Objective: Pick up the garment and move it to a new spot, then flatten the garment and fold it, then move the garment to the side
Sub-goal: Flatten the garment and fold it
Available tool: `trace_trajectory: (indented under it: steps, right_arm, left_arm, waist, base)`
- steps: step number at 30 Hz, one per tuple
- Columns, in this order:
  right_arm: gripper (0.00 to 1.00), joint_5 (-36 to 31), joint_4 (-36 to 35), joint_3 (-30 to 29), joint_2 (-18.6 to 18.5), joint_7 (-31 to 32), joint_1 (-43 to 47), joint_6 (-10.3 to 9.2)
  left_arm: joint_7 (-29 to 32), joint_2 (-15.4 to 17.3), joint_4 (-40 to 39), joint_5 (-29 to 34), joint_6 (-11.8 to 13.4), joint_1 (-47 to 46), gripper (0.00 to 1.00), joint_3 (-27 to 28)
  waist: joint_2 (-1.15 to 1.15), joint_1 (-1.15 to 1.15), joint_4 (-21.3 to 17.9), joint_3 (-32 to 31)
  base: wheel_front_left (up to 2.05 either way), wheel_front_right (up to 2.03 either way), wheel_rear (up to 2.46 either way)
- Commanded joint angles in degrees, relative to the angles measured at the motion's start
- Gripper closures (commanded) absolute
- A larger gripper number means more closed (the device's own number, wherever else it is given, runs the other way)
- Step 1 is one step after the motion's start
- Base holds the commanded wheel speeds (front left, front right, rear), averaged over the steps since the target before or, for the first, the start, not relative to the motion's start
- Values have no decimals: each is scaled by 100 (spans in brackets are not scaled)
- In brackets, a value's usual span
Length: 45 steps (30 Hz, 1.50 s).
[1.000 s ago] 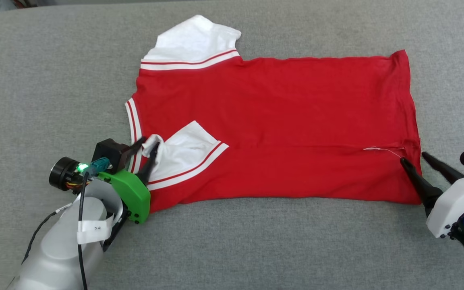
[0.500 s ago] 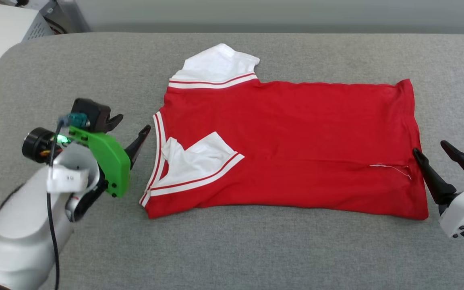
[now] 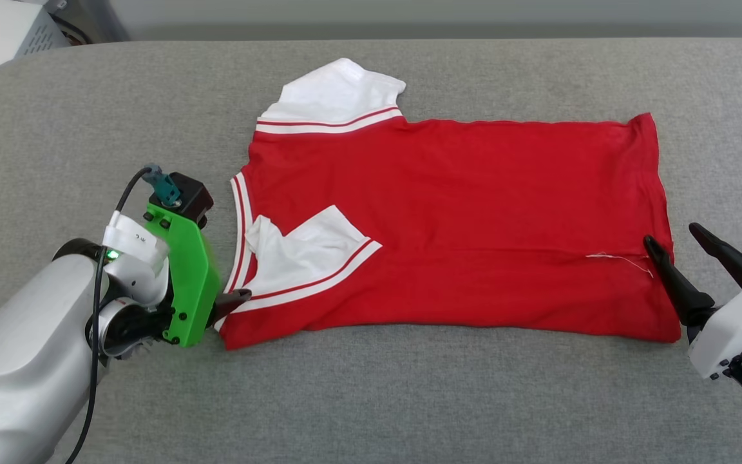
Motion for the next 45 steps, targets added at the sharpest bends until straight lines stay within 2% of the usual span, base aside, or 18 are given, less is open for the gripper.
trace_trajectory:
  steps: [1, 14, 15, 16, 17, 25, 26, 30, 35, 39, 45]
  right_arm:
    - [0, -28, -18, 8, 28, 15, -67, -3]
    - [0, -35, 61, 149, 89, -8, -325, -3]
    - [0, -29, 70, 158, 83, -5, -352, -3]
    - [0, -26, 74, 162, 73, -5, -372, -3]
    - [0, -26, 78, 164, 55, -8, -395, -3]
    - [0, -36, -31, 141, -302, 133, -614, -3]
    - [0, 103, -180, 188, -626, 530, -696, -3]
    - [0, 509, -427, 426, -1187, 1401, -731, -3]
    - [0, 1014, -569, 675, -1702, 2478, -718, -3]
    - [0, 1198, -497, 858, -1726, 2950, -697, -3]
    - [0, 1118, 29, 1162, -1356, 3077, -613, -3]
  left_arm:
    - [18, 47, 13, -70, 7, 85, 0, -24]
    - [-114, -126, 570, 89, 5, 600, 0, -477]
    - [-160, -153, 631, 101, 2, 620, 14, -508]
    - [-227, -171, 669, 118, 0, 624, 66, -519]
    - [-321, -192, 717, 143, -2, 626, 100, -531]
    - [-1114, -136, 653, 109, -12, 619, 100, -345]
    - [-1336, 0, 423, 185, -13, 622, 100, -290]
    - [-1532, 141, 47, 269, 39, 662, 100, -224]
    - [-1626, 233, -364, 378, 166, 732, 100, -225]
    - [-1651, 252, -588, 463, 263, 729, 100, -237]
    - [-1670, 199, -772, 567, 351, 670, 100, -273]
  waist:
    - [0, 0, -84, 92]
    - [0, 0, -233, 388]
    - [0, 0, -236, 389]
    - [0, 0, -234, 385]
    - [0, 0, -230, 374]
    - [0, 0, -169, 180]
    - [0, 0, -127, 121]
    - [0, 0, -71, 81]
    - [0, 0, -1, 99]
    - [0, 0, 71, 169]
    - [0, 0, 177, 329]
  base:
    - [0, 0, 0]
    - [0, 0, 0]
    - [0, 0, 0]
    - [0, 0, 0]
    - [0, 0, 0]
    - [0, 0, 0]
    - [0, 0, 0]
    - [0, 0, 0]
    - [0, 0, 0]
    - [0, 0, 0]
    - [0, 0, 0]
